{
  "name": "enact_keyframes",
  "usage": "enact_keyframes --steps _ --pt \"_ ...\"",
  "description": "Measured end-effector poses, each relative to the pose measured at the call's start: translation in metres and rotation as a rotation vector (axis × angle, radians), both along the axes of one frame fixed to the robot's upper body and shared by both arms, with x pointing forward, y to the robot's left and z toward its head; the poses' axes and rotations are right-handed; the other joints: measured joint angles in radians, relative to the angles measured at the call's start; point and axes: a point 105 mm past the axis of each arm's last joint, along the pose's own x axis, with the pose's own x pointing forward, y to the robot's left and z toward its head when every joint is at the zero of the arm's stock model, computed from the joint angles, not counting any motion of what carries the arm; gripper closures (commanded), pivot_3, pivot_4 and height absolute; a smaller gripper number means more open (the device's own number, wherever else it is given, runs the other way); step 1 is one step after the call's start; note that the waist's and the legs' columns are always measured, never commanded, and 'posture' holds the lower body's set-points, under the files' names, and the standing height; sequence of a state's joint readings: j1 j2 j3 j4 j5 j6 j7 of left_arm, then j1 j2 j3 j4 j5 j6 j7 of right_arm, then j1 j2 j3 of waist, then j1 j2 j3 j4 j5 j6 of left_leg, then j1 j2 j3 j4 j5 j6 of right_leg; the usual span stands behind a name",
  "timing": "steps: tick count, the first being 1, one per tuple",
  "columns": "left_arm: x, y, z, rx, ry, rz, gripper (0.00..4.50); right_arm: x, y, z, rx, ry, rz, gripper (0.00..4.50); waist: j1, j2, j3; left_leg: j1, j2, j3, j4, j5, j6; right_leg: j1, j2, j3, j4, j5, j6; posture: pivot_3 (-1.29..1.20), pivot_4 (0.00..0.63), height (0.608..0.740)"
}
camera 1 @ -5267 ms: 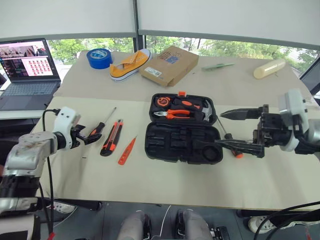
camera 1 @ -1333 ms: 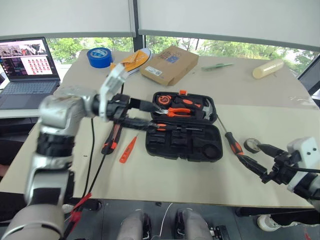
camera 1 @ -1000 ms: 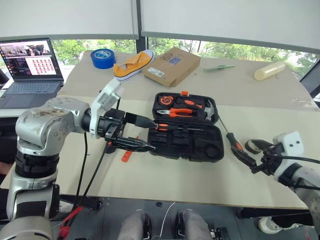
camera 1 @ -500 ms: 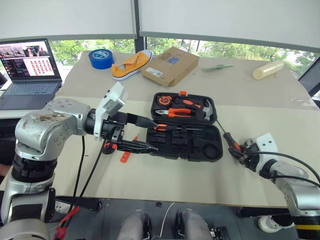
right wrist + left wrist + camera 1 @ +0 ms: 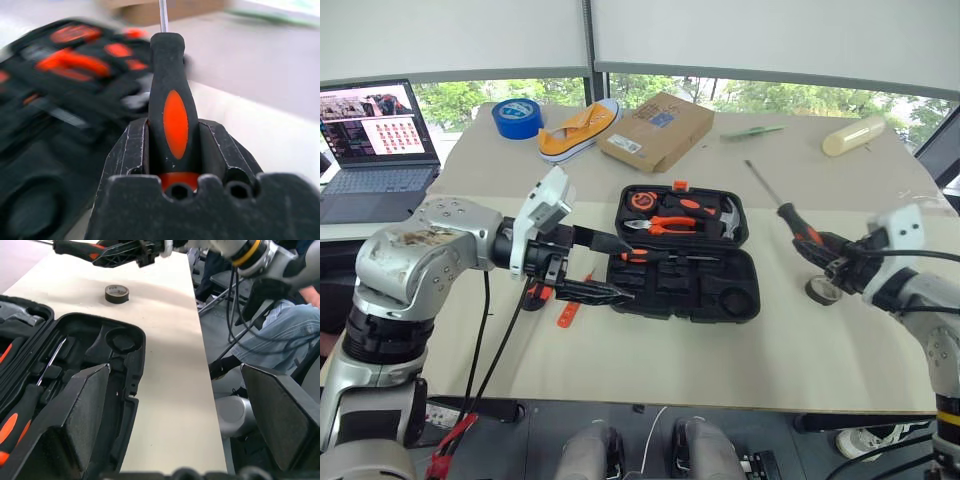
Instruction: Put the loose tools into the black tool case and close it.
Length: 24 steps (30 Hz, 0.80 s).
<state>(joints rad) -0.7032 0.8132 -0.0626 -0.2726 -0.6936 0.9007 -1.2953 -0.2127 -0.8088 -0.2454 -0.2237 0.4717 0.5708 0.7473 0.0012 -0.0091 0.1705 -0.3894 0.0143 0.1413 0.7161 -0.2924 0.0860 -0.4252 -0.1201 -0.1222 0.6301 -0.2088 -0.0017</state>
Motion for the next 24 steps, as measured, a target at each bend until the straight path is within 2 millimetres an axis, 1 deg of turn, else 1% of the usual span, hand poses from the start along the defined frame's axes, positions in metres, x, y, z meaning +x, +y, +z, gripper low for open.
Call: enact_keyframes --steps 1,2,3,4,7,9,12,16,21,24 --pt "0.001 0.001 -0.001 0.005 -0.004 0.003 0.00 -0.002 0.008 -0.004 -0.036 0.012 0.068 3.47 0.000 0.000 0.000 0.000 0.000 0.001 0.000 0.000 0.000 0.000 0.000 0.000 0.000 0.000 0.000 0.00 0.150 0.731" --pt "0.002 0.004 -0.002 0.015 -0.011 0.007 0.00 -0.006 0.019 -0.012 -0.092 0.030 0.177 3.47 0.000 0.000 0.000 0.000 0.000 0.001 -0.001 0.000 0.000 -0.001 0.000 0.000 0.000 -0.001 0.001 0.00 0.150 0.731" --pt "0.003 0.006 -0.003 0.025 -0.017 0.013 0.00 -0.006 0.027 -0.015 -0.132 0.027 0.248 3.47 -0.001 0.000 0.000 0.000 0.000 0.002 0.000 0.000 0.000 -0.001 0.000 -0.001 0.000 -0.001 0.002 0.00 0.150 0.731" --pt "0.005 0.008 -0.006 0.032 -0.021 0.020 0.00 -0.004 0.035 -0.017 -0.182 0.011 0.322 3.47 -0.002 0.000 0.000 0.001 0.000 0.004 -0.001 0.000 0.000 -0.001 0.000 -0.001 0.000 -0.004 0.007 0.00 0.150 0.731" --pt "0.007 0.007 -0.009 0.044 -0.028 0.023 0.00 0.007 0.053 -0.016 -0.335 -0.056 0.479 3.47 -0.007 0.000 0.000 0.001 0.000 0.004 0.000 0.000 0.000 -0.002 0.000 -0.001 0.001 -0.004 0.007 0.00 0.150 0.731" --pt "0.007 0.006 -0.009 0.041 -0.031 0.021 0.00 0.018 0.060 -0.015 -0.420 -0.100 0.541 3.47 -0.011 0.000 0.001 0.001 0.000 0.004 0.000 0.000 0.000 -0.002 0.000 -0.001 0.001 -0.004 0.007 0.00 0.150 0.731" --pt "0.007 0.005 -0.009 0.040 -0.036 0.024 0.00 0.027 0.063 -0.019 -0.490 -0.123 0.595 3.47 -0.006 0.000 0.001 0.000 0.000 0.003 0.000 0.000 0.000 -0.002 -0.001 -0.001 0.001 -0.002 0.002 0.00 0.150 0.731" --pt "0.008 0.005 -0.009 0.038 -0.049 0.034 0.00 0.034 0.062 -0.031 -0.566 -0.111 0.644 3.47 -0.006 0.000 0.001 -0.001 -0.001 0.003 -0.001 0.000 0.000 -0.002 -0.001 -0.002 0.000 -0.002 0.002 0.00 0.150 0.731" --pt "0.010 0.004 -0.009 0.035 -0.054 0.044 0.00 0.044 0.056 -0.027 -0.611 -0.140 0.641 3.47 -0.010 0.000 0.001 0.000 0.000 0.003 -0.001 0.000 0.000 -0.001 -0.001 -0.002 0.001 -0.002 0.002 0.00 0.150 0.731" --pt "0.010 0.004 -0.009 0.035 -0.054 0.045 0.00 0.047 0.052 -0.031 -0.605 -0.117 0.626 3.47 -0.011 0.000 0.001 0.000 0.000 0.003 -0.001 0.000 0.000 -0.001 -0.001 -0.001 0.001 -0.002 0.001 0.00 0.150 0.731"
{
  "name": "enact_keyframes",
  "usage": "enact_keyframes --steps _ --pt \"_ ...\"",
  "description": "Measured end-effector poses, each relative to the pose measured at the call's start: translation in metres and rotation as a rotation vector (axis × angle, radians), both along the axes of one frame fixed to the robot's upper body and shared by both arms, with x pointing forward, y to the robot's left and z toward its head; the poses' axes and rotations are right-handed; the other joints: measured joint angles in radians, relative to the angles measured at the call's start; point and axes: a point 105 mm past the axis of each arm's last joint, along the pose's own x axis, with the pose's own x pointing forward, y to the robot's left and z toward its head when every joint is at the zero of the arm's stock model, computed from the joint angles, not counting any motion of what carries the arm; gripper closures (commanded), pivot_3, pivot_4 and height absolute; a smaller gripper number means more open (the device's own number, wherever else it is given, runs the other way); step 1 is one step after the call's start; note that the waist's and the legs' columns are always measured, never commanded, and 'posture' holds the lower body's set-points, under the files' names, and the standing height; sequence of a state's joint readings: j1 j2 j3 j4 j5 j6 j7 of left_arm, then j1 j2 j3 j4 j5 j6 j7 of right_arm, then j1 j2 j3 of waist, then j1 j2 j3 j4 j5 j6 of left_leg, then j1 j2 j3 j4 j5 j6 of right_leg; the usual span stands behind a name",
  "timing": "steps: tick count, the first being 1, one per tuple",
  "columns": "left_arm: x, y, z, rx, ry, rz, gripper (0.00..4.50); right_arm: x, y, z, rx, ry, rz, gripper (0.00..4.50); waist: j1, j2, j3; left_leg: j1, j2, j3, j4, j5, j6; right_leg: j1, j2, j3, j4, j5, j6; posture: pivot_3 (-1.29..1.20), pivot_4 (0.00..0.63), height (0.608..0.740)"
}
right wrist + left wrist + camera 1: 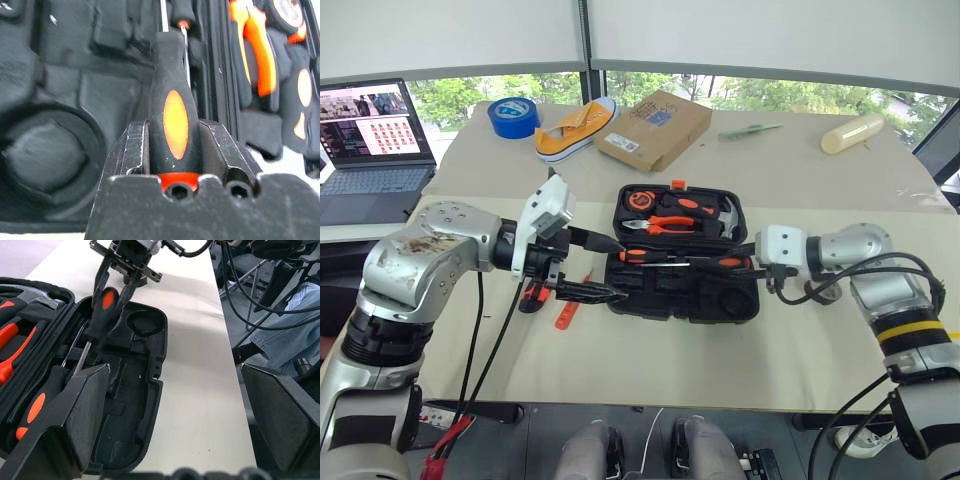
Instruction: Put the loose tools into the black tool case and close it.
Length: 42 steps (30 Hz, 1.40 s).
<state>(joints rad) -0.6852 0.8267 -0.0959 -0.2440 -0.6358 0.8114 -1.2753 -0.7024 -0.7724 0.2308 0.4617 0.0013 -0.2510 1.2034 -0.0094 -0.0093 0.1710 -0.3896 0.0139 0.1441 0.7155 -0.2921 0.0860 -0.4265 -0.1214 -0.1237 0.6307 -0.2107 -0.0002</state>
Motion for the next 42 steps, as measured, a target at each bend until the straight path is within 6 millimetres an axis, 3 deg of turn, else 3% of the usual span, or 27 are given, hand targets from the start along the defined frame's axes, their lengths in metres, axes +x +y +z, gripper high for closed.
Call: enact_keyframes --steps 4,5,10,13,15,21,28,35,42 --pt "0.000 0.000 0.000 0.001 -0.002 0.001 0.00 -0.001 0.000 -0.001 0.003 0.012 0.009 3.47 -0.001 0.000 0.000 0.000 0.000 0.000 0.000 0.000 0.000 0.000 0.000 0.000 0.000 0.000 0.000 0.00 0.150 0.731" --pt "0.000 0.000 0.000 0.001 -0.002 0.001 0.00 -0.002 0.000 -0.001 0.004 0.014 0.010 2.45 -0.001 0.000 0.000 0.000 0.000 0.000 0.000 0.000 0.000 0.000 0.000 0.000 0.000 0.000 0.000 0.00 0.150 0.731" --pt "0.004 0.000 0.003 -0.007 -0.005 0.008 0.00 -0.002 0.010 0.004 0.089 0.056 0.001 0.78 -0.003 0.000 0.000 0.000 0.000 0.000 0.000 0.000 0.000 0.000 0.000 0.000 0.000 0.000 0.000 0.00 0.150 0.731" --pt "0.004 -0.001 0.005 -0.009 -0.014 0.005 0.00 -0.001 0.023 0.013 0.186 0.087 -0.011 0.04 -0.003 0.000 0.000 0.000 0.000 0.000 0.000 0.000 0.000 0.000 0.000 0.000 0.000 0.000 0.000 0.00 0.150 0.731" --pt "0.005 -0.001 0.005 -0.010 -0.014 0.007 0.00 0.000 0.029 0.018 0.233 0.107 -0.031 0.04 -0.002 0.000 0.000 0.000 0.000 -0.001 0.000 0.000 0.000 0.000 0.000 0.000 0.000 0.000 -0.001 0.00 0.150 0.731" --pt "0.007 0.000 0.004 -0.013 -0.015 0.014 0.00 -0.001 0.041 0.022 0.299 0.148 -0.042 1.77 -0.001 0.000 0.000 0.000 0.000 -0.001 0.000 0.000 0.000 0.000 0.000 0.000 0.000 0.000 -0.001 0.00 0.150 0.731" --pt "0.009 0.002 0.004 -0.008 -0.026 0.024 0.00 0.001 0.050 0.011 0.293 0.178 -0.050 4.34 -0.004 0.000 0.000 0.000 0.000 0.000 0.000 0.000 0.000 0.000 0.000 -0.001 0.000 0.000 -0.001 0.00 0.150 0.731" --pt "0.010 0.002 0.004 -0.006 -0.028 0.028 0.00 0.004 0.060 -0.010 0.244 0.214 -0.081 4.46 -0.003 0.000 0.000 0.000 0.000 0.000 0.000 0.000 0.000 0.000 0.000 -0.002 0.000 0.000 -0.001 0.00 0.150 0.731" --pt "0.011 0.001 0.003 -0.007 -0.033 0.035 0.00 0.004 0.061 -0.014 0.182 0.199 -0.089 4.46 -0.003 0.000 0.000 0.002 0.000 0.000 0.000 0.000 0.000 0.002 0.000 -0.001 0.001 0.000 -0.001 0.00 0.150 0.731"
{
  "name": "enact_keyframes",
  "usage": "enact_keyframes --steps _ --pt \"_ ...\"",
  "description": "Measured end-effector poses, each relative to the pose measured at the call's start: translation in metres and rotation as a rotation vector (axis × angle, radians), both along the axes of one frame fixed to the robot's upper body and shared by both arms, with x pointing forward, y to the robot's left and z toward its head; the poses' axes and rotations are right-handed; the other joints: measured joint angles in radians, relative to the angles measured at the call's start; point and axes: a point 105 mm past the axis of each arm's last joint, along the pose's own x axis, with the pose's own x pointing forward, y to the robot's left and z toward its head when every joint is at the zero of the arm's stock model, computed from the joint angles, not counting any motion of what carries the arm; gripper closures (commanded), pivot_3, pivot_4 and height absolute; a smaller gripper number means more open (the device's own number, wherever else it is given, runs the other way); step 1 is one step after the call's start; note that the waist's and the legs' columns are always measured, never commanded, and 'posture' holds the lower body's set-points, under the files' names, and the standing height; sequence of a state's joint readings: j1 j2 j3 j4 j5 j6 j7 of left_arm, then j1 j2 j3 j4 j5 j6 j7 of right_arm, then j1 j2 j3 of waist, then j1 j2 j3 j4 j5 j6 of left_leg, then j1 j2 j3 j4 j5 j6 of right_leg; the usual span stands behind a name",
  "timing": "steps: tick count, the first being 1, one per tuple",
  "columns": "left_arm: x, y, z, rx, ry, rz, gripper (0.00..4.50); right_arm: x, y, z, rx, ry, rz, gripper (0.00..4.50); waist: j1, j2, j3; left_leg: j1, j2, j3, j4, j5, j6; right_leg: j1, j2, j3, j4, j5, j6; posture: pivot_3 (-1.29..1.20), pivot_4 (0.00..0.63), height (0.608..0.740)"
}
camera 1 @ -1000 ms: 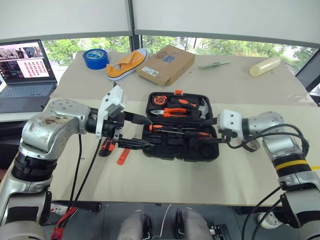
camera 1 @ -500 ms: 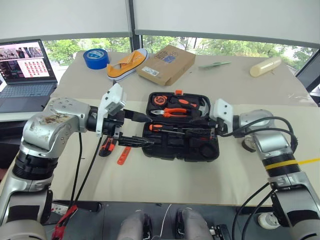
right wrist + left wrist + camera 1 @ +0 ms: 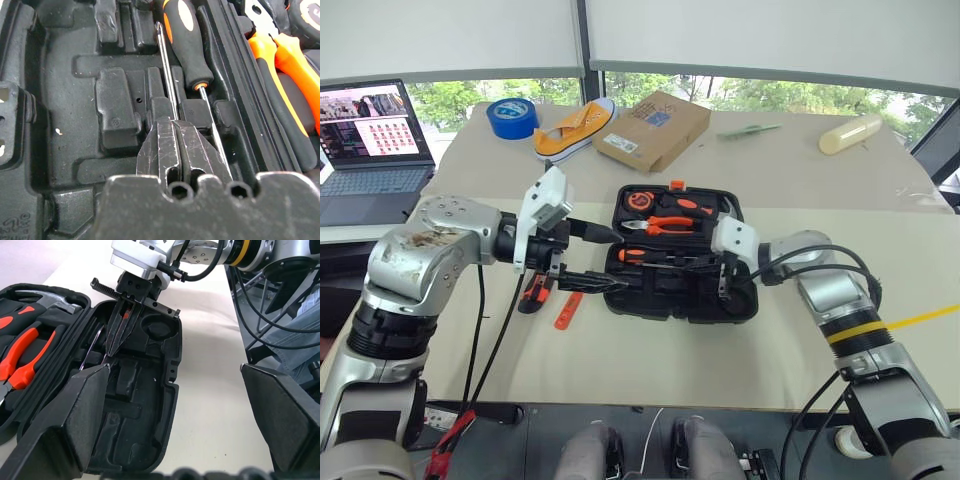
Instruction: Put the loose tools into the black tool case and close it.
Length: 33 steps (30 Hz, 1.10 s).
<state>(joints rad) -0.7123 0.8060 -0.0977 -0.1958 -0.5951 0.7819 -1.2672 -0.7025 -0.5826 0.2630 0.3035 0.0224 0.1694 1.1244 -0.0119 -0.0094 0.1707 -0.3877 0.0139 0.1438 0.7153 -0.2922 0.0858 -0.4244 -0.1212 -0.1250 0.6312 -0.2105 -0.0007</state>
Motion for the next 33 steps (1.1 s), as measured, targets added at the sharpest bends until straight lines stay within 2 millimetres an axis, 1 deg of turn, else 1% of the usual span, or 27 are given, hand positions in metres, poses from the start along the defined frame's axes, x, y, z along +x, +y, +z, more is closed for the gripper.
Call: enact_keyframes --steps 5,8,10,12,15,16,17,18,19,20,22,23,24,25,26,28,30,31,33 --pt "0.000 -0.001 0.000 -0.002 -0.003 -0.002 0.00 0.000 0.001 0.000 0.011 0.002 -0.016 4.46 -0.001 0.000 0.000 0.001 0.000 0.000 0.000 0.000 0.000 0.000 0.000 0.001 0.000 0.000 0.000 0.00 0.150 0.731" --pt "0.001 0.000 -0.001 -0.003 -0.005 0.010 0.00 -0.001 0.002 0.005 0.072 0.024 -0.034 4.46 -0.001 0.000 0.000 -0.001 0.000 0.000 0.000 0.000 0.000 -0.001 0.000 0.001 0.000 0.000 0.000 0.00 0.150 0.731" --pt "0.002 0.002 -0.004 -0.006 -0.002 0.033 0.00 -0.002 0.004 0.018 0.139 0.014 -0.042 4.46 -0.001 0.000 0.000 -0.002 0.000 0.000 0.000 0.000 0.000 -0.003 0.000 0.001 0.001 0.000 0.000 0.00 0.150 0.731" --pt "0.001 0.011 -0.009 -0.009 0.008 0.092 0.00 -0.006 0.004 0.044 0.238 -0.010 -0.046 4.46 -0.002 0.000 0.000 -0.002 0.000 0.000 -0.001 0.000 0.000 -0.003 0.000 0.001 0.000 0.000 0.000 0.00 0.150 0.731" --pt "-0.004 0.035 -0.018 -0.023 0.035 0.227 0.00 -0.020 -0.004 0.078 0.330 -0.004 -0.029 3.66 -0.004 0.001 0.000 -0.002 0.000 -0.001 -0.003 0.000 0.000 -0.004 -0.001 0.002 -0.001 0.000 -0.001 0.00 0.150 0.731" --pt "-0.008 0.050 -0.024 -0.018 0.055 0.307 0.00 -0.030 -0.009 0.089 0.348 0.013 -0.004 3.39 -0.005 0.001 0.000 -0.002 0.000 -0.001 -0.004 0.000 0.000 -0.004 -0.002 0.002 -0.001 0.000 -0.001 0.00 0.150 0.731" --pt "-0.010 0.065 -0.031 -0.012 0.078 0.391 0.00 -0.040 -0.015 0.098 0.355 0.020 0.020 2.95 -0.003 0.001 0.001 -0.002 0.000 -0.002 -0.005 0.000 0.000 -0.004 -0.003 0.002 -0.002 0.000 -0.001 0.00 0.150 0.731" --pt "-0.011 0.073 -0.033 -0.008 0.087 0.432 0.00 -0.045 -0.017 0.102 0.356 0.024 0.032 2.74 -0.003 0.000 0.001 -0.002 0.000 -0.003 -0.004 0.000 0.000 -0.003 -0.003 0.001 -0.002 0.000 -0.001 0.00 0.150 0.731" --pt "-0.017 0.086 -0.038 -0.007 0.102 0.507 0.00 -0.054 -0.016 0.106 0.357 0.037 0.070 2.42 -0.002 0.000 0.001 -0.002 0.001 -0.003 -0.004 0.000 -0.001 -0.003 -0.003 0.001 -0.002 0.000 -0.001 0.00 0.150 0.731" --pt "-0.024 0.098 -0.042 -0.006 0.126 0.564 0.00 -0.063 -0.016 0.106 0.343 0.057 0.106 1.98 -0.002 0.000 0.001 -0.001 0.001 -0.003 -0.005 -0.001 -0.001 -0.003 -0.007 0.002 -0.002 0.000 -0.001 0.00 0.150 0.731" --pt "-0.037 0.119 -0.048 0.003 0.154 0.669 0.00 -0.074 -0.015 0.104 0.341 0.106 0.149 1.33 -0.001 0.000 0.001 -0.001 0.001 -0.004 -0.004 -0.001 -0.001 -0.002 -0.008 0.001 -0.002 -0.001 -0.001 0.00 0.150 0.731" --pt "-0.049 0.132 -0.053 0.028 0.167 0.736 0.00 -0.081 -0.014 0.103 0.339 0.135 0.177 0.98 -0.001 0.000 0.001 -0.001 0.000 -0.004 -0.004 -0.001 -0.002 -0.002 -0.009 0.002 -0.002 -0.001 -0.001 0.00 0.150 0.731" --pt "-0.055 0.141 -0.058 0.047 0.185 0.777 0.00 -0.084 -0.015 0.103 0.338 0.143 0.188 0.62 -0.001 0.000 0.001 -0.001 0.000 -0.004 -0.004 -0.002 -0.003 -0.002 -0.009 0.002 -0.002 -0.001 -0.001 0.00 0.150 0.731" --pt "-0.062 0.151 -0.063 0.076 0.195 0.824 0.00 -0.086 -0.013 0.103 0.340 0.150 0.200 0.25 0.000 0.000 0.001 -0.001 0.000 -0.004 -0.004 -0.005 -0.008 -0.002 -0.009 0.002 -0.002 -0.001 -0.001 0.00 0.150 0.731" --pt "-0.067 0.156 -0.066 0.093 0.202 0.853 0.00 -0.088 -0.013 0.103 0.339 0.153 0.209 0.01 0.001 0.000 0.001 -0.001 0.000 -0.005 -0.004 -0.005 -0.009 -0.002 -0.010 0.002 -0.002 -0.001 -0.001 0.00 0.150 0.731" --pt "-0.078 0.171 -0.075 0.144 0.222 0.923 0.00 -0.092 -0.011 0.102 0.348 0.165 0.219 0.01 0.007 0.000 0.001 -0.001 0.000 -0.005 -0.004 -0.006 -0.009 -0.002 -0.010 0.001 -0.002 -0.001 -0.001 0.00 0.150 0.731" --pt "-0.082 0.177 -0.073 0.159 0.211 0.955 0.00 -0.092 -0.009 0.101 0.356 0.166 0.215 0.01 0.016 0.000 0.001 -0.002 0.000 -0.004 -0.004 -0.006 -0.010 -0.004 -0.011 0.001 -0.002 -0.001 -0.001 0.00 0.150 0.731" --pt "-0.081 0.176 -0.071 0.160 0.197 0.956 0.00 -0.092 -0.009 0.100 0.356 0.166 0.212 0.01 0.020 0.000 0.001 -0.002 0.000 -0.005 -0.004 -0.006 -0.010 -0.004 -0.011 0.001 -0.002 -0.001 -0.001 0.00 0.150 0.731" --pt "-0.075 0.168 -0.063 0.155 0.161 0.933 0.00 -0.092 -0.007 0.097 0.359 0.165 0.204 0.01 0.028 0.000 0.001 -0.002 0.000 -0.005 -0.004 -0.006 -0.011 -0.003 -0.012 0.001 -0.002 0.000 -0.002 0.00 0.150 0.731"
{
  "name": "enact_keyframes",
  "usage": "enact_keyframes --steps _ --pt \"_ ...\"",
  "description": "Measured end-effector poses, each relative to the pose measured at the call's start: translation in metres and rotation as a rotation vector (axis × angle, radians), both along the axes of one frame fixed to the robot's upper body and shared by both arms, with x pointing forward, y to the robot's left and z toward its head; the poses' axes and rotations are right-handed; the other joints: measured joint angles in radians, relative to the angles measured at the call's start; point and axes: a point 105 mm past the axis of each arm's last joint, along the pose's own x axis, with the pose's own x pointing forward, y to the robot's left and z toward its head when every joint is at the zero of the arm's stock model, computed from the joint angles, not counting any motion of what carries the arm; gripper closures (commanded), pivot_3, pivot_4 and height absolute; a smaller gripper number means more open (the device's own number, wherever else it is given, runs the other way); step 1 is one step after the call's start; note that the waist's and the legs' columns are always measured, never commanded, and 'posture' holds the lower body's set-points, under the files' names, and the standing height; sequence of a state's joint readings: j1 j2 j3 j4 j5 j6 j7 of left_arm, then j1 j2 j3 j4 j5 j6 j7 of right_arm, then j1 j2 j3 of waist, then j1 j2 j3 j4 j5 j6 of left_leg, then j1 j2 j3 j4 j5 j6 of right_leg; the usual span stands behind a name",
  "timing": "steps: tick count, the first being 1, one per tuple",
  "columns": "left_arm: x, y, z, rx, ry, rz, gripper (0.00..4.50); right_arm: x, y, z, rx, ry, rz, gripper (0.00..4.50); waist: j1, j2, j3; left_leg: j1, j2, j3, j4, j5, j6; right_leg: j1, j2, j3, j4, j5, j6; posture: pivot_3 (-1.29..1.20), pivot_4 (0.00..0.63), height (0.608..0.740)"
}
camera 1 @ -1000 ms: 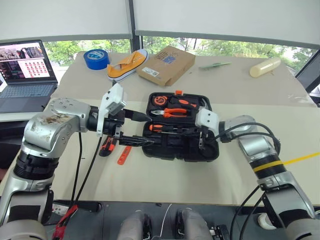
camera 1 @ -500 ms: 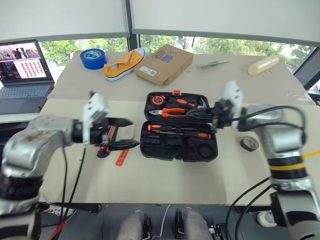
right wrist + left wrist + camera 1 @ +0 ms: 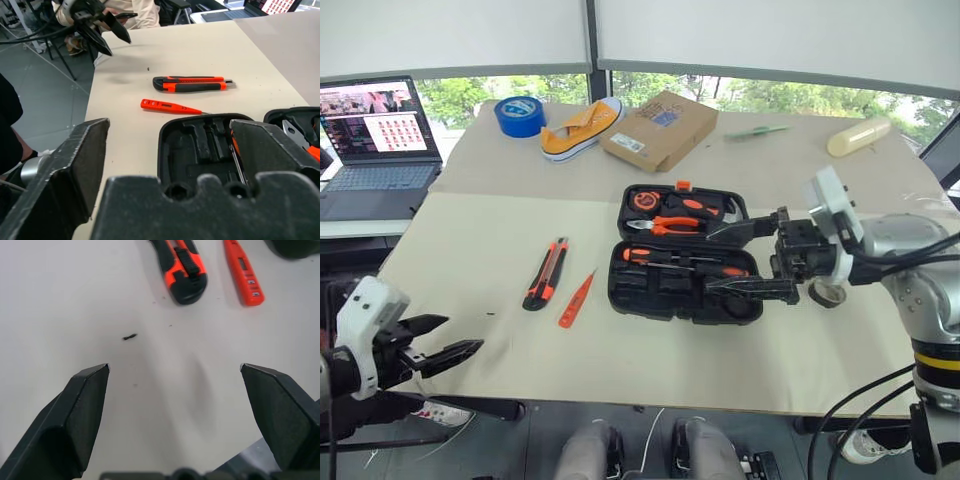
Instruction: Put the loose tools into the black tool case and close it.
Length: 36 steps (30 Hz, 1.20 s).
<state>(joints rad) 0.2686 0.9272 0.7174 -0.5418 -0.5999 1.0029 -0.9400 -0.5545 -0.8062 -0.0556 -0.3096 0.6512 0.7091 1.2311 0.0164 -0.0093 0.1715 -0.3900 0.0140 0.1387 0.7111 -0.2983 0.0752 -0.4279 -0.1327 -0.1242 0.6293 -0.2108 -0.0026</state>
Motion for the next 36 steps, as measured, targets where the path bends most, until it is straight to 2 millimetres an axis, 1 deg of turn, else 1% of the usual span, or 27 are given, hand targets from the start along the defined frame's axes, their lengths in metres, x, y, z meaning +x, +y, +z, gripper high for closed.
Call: enact_keyframes --steps 4,6,8,10,12,13,15,17,19,20,22,25,26,28,29,31,32,34,35,36 --pt "0.028 -0.026 0.021 0.034 -0.041 -0.052 0.00 -0.001 0.002 -0.004 0.003 -0.001 -0.020 0.01 0.005 0.000 0.000 0.000 -0.001 0.001 0.000 0.000 0.000 0.000 0.002 0.001 0.001 0.001 -0.001 0.00 0.150 0.731" --pt "0.044 -0.037 0.028 0.033 -0.043 -0.034 0.00 -0.001 0.002 -0.004 0.005 -0.008 -0.033 0.01 0.002 0.000 0.000 0.000 -0.001 0.001 0.000 0.000 0.000 0.001 0.004 0.000 0.001 0.001 -0.001 0.00 0.150 0.731" --pt "0.061 -0.047 0.034 0.020 -0.034 -0.006 0.00 -0.002 0.002 -0.005 0.002 -0.013 -0.041 0.01 0.001 -0.001 0.000 0.000 -0.001 0.001 0.000 0.002 0.003 0.001 0.010 0.000 0.002 0.001 -0.001 0.00 0.150 0.731" --pt "0.070 -0.058 0.038 0.005 -0.008 -0.013 0.00 -0.002 0.001 -0.007 0.000 -0.012 -0.057 0.01 -0.003 -0.002 -0.001 0.001 -0.001 0.002 0.000 0.005 0.007 0.002 0.011 -0.001 0.002 0.001 -0.001 0.00 0.150 0.731" --pt "0.076 -0.079 0.041 -0.027 0.026 -0.057 0.00 -0.003 0.001 -0.008 0.001 -0.016 -0.068 0.01 -0.004 -0.002 0.000 0.001 -0.001 0.002 0.000 0.006 0.007 0.002 0.012 -0.001 0.001 0.001 -0.001 0.00 0.150 0.731" --pt "0.077 -0.086 0.041 -0.034 0.047 -0.075 0.00 -0.004 0.002 -0.008 0.004 -0.019 -0.072 0.01 -0.007 -0.002 0.000 0.001 -0.001 0.003 0.000 0.006 0.007 0.002 0.012 -0.001 0.001 0.001 -0.001 0.00 0.150 0.731" --pt "0.077 -0.094 0.032 -0.011 0.107 -0.091 0.00 -0.006 0.003 -0.008 0.011 -0.021 -0.076 0.01 -0.014 -0.002 0.000 0.002 0.000 0.003 -0.001 0.005 0.007 0.001 0.013 0.000 0.001 0.001 -0.001 0.00 0.150 0.731" --pt "0.075 -0.101 0.018 0.033 0.162 -0.113 0.00 -0.008 0.004 -0.010 0.017 -0.022 -0.089 0.01 -0.015 -0.003 0.000 0.003 0.000 0.003 -0.001 0.006 0.006 0.001 0.013 0.001 0.001 0.001 -0.001 0.00 0.150 0.731" --pt "0.075 -0.112 0.000 0.069 0.226 -0.138 0.00 -0.009 0.005 -0.011 0.026 -0.030 -0.111 0.01 -0.010 -0.003 0.000 0.002 0.000 0.002 -0.001 0.006 0.005 0.002 0.013 0.002 0.002 0.000 -0.001 0.00 0.150 0.731" --pt "0.076 -0.115 -0.005 0.081 0.244 -0.141 0.00 -0.010 0.005 -0.012 0.028 -0.033 -0.116 0.01 -0.008 -0.003 0.000 0.002 0.000 0.002 -0.001 0.006 0.005 0.002 0.013 0.002 0.002 0.000 -0.001 0.00 0.150 0.731" --pt "0.081 -0.118 -0.013 0.113 0.268 -0.126 0.00 -0.011 0.006 -0.014 0.027 -0.035 -0.128 0.01 -0.005 -0.003 0.000 0.002 0.000 0.002 0.000 0.006 0.005 0.002 0.012 0.002 0.002 0.001 -0.001 0.00 0.150 0.731" --pt "0.086 -0.127 -0.016 0.131 0.280 -0.144 0.00 -0.013 0.007 -0.017 0.032 -0.035 -0.145 0.01 -0.001 -0.003 0.000 0.002 0.000 0.001 0.000 0.006 0.006 0.002 0.011 0.002 0.001 0.001 -0.001 0.00 0.150 0.731" --pt "0.086 -0.131 -0.019 0.141 0.291 -0.154 0.00 -0.013 0.007 -0.018 0.033 -0.035 -0.151 0.01 -0.002 -0.003 0.000 0.002 0.000 0.002 0.000 0.006 0.006 0.002 0.011 0.002 0.001 0.001 -0.001 0.00 0.150 0.731" --pt "0.086 -0.130 -0.030 0.181 0.326 -0.149 0.00 -0.013 0.007 -0.018 0.034 -0.036 -0.158 0.01 -0.003 -0.003 0.000 0.002 0.000 0.001 0.000 0.006 0.006 0.002 0.011 0.002 0.001 0.001 -0.001 0.00 0.150 0.731" --pt "0.088 -0.131 -0.033 0.200 0.325 -0.146 0.41 -0.014 0.007 -0.020 0.034 -0.033 -0.165 0.00 -0.003 -0.003 0.000 0.002 0.000 0.001 0.000 0.006 0.006 0.002 0.012 0.002 0.001 0.001 -0.001 0.00 0.150 0.731" --pt "0.089 -0.129 -0.035 0.216 0.323 -0.137 0.72 -0.013 0.006 -0.022 0.035 -0.027 -0.177 0.00 -0.003 -0.003 0.000 0.004 0.000 0.002 0.000 0.006 0.006 0.003 0.011 0.002 0.002 0.000 -0.001 0.00 0.150 0.731" --pt "0.090 -0.129 -0.036 0.221 0.322 -0.133 1.15 -0.013 0.006 -0.022 0.035 -0.027 -0.180 0.00 -0.003 -0.003 0.000 0.004 0.000 0.001 0.000 0.006 0.005 0.003 0.011 0.002 0.002 0.000 -0.001 0.00 0.150 0.731" --pt "0.094 -0.128 -0.038 0.226 0.316 -0.120 1.79 -0.014 0.007 -0.021 0.036 -0.032 -0.180 0.00 -0.003 -0.002 0.000 0.006 0.000 0.001 0.000 0.006 0.005 0.005 0.011 0.002 0.002 0.000 -0.001 0.00 0.150 0.731" --pt "0.096 -0.128 -0.038 0.232 0.309 -0.113 2.29 -0.014 0.007 -0.021 0.037 -0.036 -0.183 0.00 -0.002 -0.002 -0.001 0.006 0.000 0.001 0.000 0.006 0.005 0.005 0.010 0.003 0.002 0.000 0.000 0.00 0.150 0.731" --pt "0.097 -0.127 -0.039 0.237 0.304 -0.110 2.53 -0.014 0.007 -0.021 0.038 -0.037 -0.184 0.00 0.000 -0.002 -0.001 0.006 0.000 0.001 0.000 0.006 0.005 0.005 0.010 0.002 0.002 0.000 -0.001 0.00 0.150 0.731"
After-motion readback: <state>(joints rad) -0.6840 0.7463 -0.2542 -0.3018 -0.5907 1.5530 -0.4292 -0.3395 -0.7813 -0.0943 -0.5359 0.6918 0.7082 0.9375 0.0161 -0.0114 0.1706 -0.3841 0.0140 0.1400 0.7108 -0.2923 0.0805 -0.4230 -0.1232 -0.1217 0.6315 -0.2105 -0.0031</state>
